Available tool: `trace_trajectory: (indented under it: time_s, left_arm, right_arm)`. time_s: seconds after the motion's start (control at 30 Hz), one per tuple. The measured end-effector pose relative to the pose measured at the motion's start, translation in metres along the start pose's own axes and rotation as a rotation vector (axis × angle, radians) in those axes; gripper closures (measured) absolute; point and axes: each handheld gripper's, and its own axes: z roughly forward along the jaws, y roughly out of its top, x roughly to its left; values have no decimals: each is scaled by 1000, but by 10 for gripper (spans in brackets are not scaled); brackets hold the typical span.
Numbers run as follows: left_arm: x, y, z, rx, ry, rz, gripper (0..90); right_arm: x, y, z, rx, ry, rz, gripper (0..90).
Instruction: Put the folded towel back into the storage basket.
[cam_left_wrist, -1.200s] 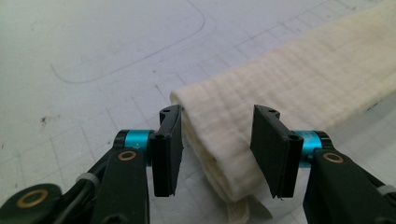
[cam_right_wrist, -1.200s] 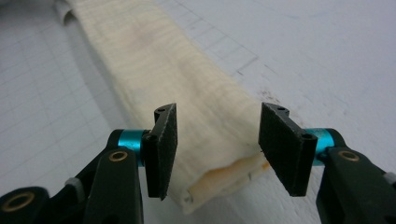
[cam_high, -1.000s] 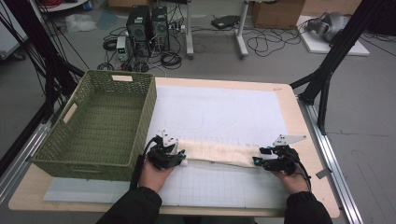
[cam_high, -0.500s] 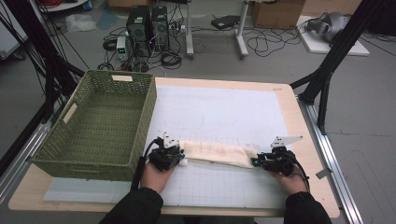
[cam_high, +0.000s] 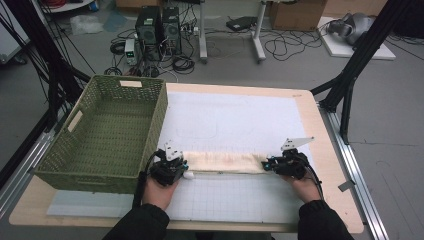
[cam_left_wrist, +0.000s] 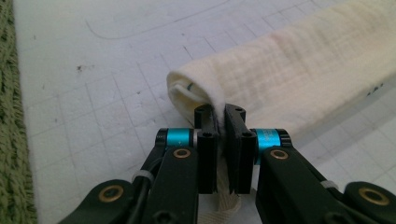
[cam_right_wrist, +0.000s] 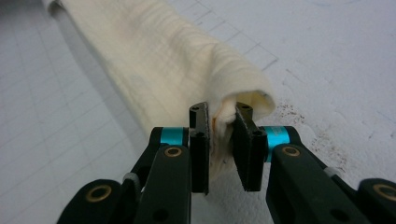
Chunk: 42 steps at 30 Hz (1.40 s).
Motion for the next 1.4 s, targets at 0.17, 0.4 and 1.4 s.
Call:
trace_trajectory:
  time_s: [0.17, 0.4, 1.4]
  left_arm:
    - [1, 1, 0, -13, 8, -3, 704]
    - [0, 10, -8, -64, 0, 9, 570]
    - [-47, 65, 35, 7, -298, 261, 521]
  right_arm:
    - [-2, -3, -4, -18, -25, 38, 621]
    - [4, 0, -24, -125, -74, 39, 577]
    - [15, -4, -11, -59, -52, -55, 561]
